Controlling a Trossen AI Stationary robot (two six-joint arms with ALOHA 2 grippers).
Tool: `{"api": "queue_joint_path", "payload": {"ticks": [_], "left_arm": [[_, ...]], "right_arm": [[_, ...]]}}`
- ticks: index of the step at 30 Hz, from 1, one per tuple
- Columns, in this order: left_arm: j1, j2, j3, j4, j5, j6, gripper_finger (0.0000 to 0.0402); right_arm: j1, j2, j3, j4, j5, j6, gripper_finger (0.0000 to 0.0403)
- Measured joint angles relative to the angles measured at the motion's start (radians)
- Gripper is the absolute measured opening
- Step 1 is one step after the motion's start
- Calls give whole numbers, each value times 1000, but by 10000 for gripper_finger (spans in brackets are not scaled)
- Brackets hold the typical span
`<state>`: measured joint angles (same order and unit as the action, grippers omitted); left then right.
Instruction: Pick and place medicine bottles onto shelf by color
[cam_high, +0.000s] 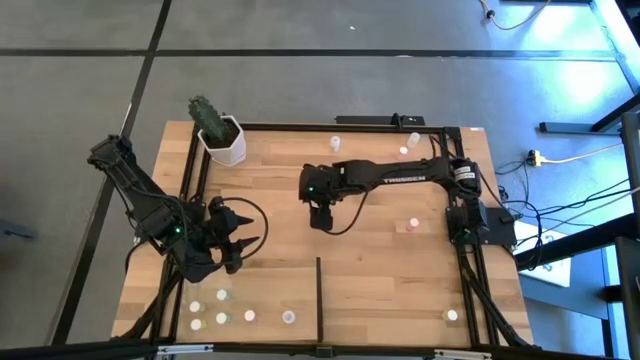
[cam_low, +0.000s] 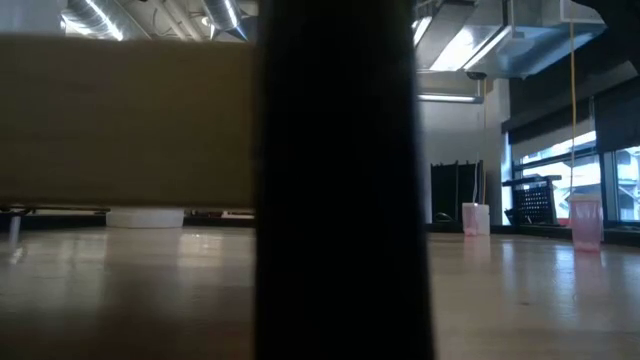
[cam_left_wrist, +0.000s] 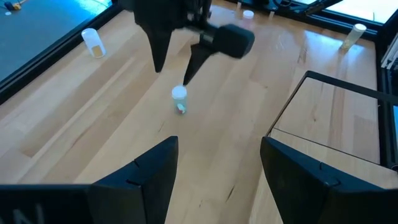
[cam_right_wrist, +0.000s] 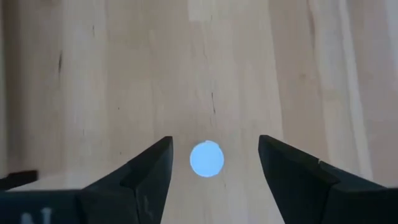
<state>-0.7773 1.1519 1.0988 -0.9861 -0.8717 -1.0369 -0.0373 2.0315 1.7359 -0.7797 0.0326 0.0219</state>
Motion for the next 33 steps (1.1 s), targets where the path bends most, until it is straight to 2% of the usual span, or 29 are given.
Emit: {"api": "queue_joint_path", "payload": {"ticks": [8,15,19,25,33], "left_arm": [[26,0,0,0,2,23,222],[113,0,0,4,70,54,222],[181,0,0,69,103,132,222],[310,22,0,224,212,330,222],[483,141,0,326,456,532,222]], "right_arm": [[26,0,250,-242,13,1,238],[87,0,504,-450,226,1,238],[122,-5,622,-565,274,3,239],[160,-115,571,-607,273,44,239],[206,-237,571,-612,289,51,239]]}}
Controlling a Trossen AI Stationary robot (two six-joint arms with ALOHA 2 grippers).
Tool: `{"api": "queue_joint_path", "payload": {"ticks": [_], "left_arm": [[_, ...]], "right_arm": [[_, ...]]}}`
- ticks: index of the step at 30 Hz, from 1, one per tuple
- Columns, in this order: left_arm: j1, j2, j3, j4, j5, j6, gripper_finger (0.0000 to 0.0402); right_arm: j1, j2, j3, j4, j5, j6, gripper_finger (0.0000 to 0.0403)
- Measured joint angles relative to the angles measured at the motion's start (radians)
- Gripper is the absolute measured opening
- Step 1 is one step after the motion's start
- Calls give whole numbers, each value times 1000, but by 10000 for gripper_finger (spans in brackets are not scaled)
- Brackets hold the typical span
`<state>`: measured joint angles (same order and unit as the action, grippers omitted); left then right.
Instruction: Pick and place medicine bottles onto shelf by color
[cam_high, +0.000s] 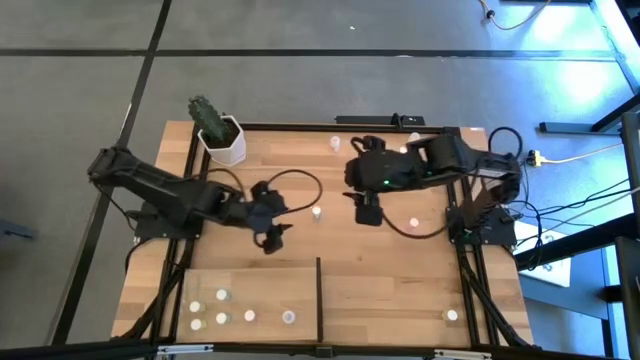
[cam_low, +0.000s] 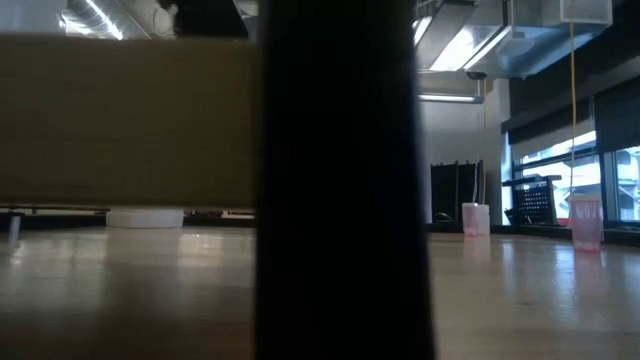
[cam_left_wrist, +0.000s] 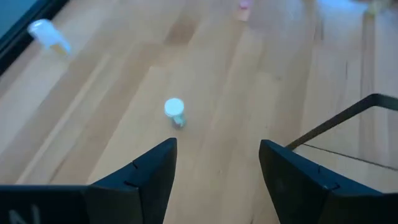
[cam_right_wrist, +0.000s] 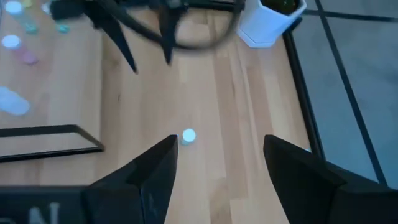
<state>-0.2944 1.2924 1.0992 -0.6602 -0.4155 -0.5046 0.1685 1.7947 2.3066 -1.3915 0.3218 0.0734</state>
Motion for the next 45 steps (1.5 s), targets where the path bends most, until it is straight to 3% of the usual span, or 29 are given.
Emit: {"api": "queue_joint_path", "payload": {"ticks": [7,16,29,45], "left_arm": [[110,120,0,85,146,222,222],[264,267,0,181,333,356,222],[390,380,0,237,437,526,222],[424,425,1,294,493,611,222]], "right_arm": [[27,-47,-1,-31,-6,-26,239],[27,-50,-1,-52,-9,-68,239],[27,-50,-1,-51,-10,-85,239],[27,-50,-1,-47,-10,0,239]]}}
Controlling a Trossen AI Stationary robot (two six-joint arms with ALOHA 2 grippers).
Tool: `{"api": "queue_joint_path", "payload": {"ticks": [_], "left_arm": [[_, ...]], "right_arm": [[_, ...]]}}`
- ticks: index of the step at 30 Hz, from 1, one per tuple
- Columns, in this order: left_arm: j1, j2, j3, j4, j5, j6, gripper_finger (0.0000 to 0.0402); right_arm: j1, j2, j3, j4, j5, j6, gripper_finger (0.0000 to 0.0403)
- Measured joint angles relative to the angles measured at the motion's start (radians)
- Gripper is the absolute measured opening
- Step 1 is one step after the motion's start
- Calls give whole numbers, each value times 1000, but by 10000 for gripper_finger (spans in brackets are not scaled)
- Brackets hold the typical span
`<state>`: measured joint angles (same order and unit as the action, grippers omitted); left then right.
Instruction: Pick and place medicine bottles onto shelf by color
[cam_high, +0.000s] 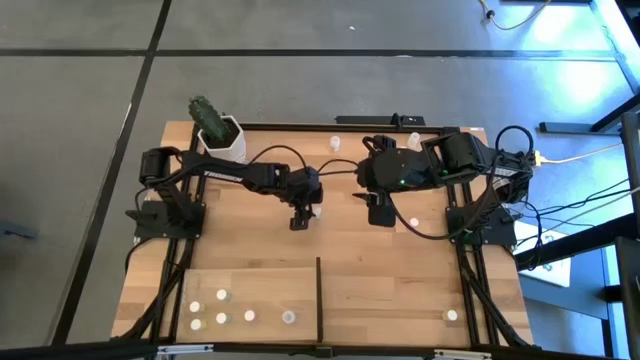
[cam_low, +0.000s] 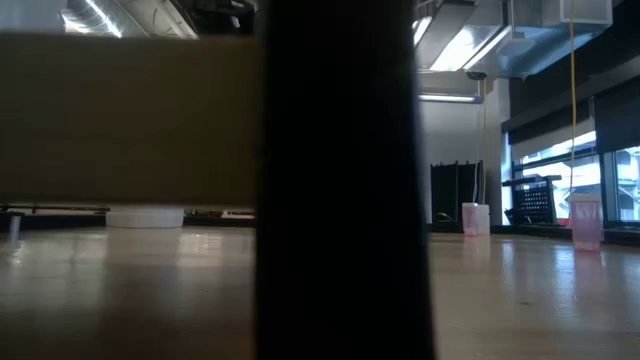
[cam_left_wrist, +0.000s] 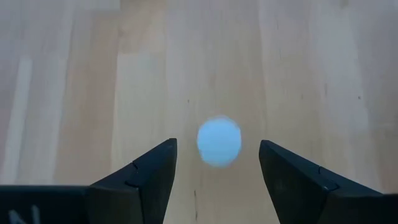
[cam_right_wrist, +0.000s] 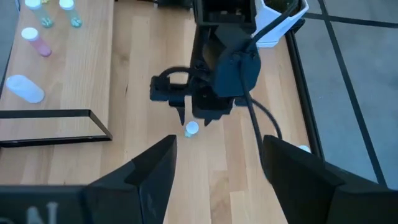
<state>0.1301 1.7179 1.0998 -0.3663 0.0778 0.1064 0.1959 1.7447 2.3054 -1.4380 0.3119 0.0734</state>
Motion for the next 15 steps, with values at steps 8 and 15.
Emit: {"api": "queue_joint_path", "payload": {"ticks": [8,15], "left_arm": [[-6,45,0,12,-4,3,222],[-5,70,0,49,-4,11,222]], "right_arm": [[0,0,0,6,0,-1,238],[0,0,0,6,1,1,238]]}}
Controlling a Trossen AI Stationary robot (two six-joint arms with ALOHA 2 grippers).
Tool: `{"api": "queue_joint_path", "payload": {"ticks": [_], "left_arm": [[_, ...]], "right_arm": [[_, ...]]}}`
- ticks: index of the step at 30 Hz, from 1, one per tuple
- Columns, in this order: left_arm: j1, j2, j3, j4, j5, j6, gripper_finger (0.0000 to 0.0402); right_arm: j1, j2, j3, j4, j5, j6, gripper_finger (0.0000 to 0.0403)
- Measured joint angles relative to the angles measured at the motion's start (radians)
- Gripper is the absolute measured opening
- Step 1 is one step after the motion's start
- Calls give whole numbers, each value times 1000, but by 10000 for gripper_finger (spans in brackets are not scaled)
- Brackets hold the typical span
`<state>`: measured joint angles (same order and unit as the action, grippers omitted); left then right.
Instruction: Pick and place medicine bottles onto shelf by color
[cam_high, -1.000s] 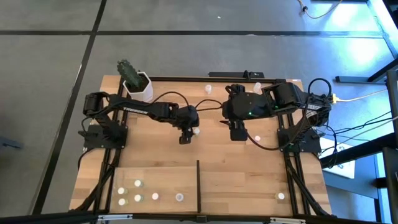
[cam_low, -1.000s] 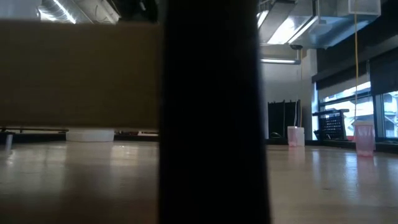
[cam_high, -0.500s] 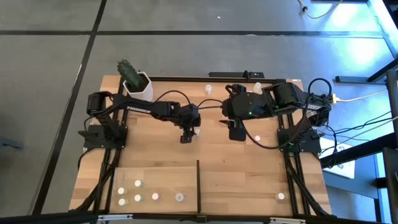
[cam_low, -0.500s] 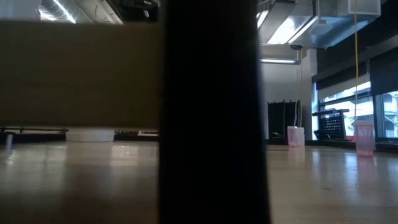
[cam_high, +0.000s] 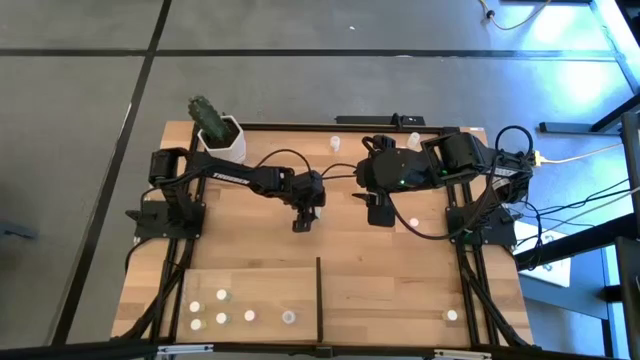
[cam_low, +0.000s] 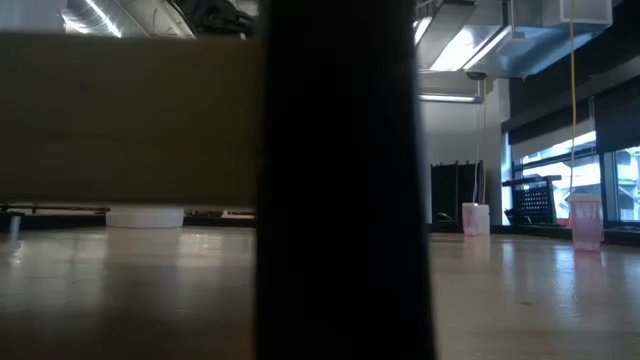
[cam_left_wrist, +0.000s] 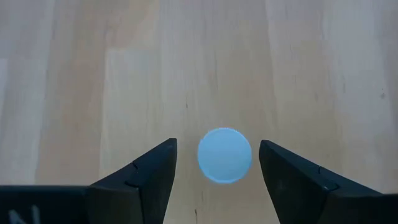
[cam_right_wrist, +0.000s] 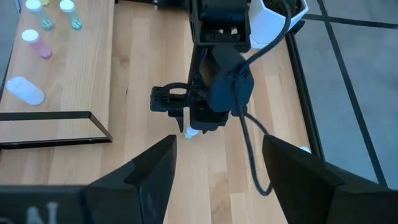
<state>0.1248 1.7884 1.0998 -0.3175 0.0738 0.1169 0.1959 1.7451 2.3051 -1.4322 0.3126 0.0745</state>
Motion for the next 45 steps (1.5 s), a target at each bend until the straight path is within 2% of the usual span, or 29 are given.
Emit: {"api": "queue_joint_path", "payload": {"ticks": [20,28,39,45], "left_arm": [[-4,7,-1,44,-8,-2,219],[-10,6,-1,36,-14,-2,179],[-37,6,-1,12,-14,-10,101],[-41,3,-1,11,-14,-55,91]], "right_arm": [[0,0,0,0,0,-1,239],[0,0,0,0,0,-1,239],[0,0,0,-1,0,-4,239],[0,0,0,-1,0,-4,239]]}}
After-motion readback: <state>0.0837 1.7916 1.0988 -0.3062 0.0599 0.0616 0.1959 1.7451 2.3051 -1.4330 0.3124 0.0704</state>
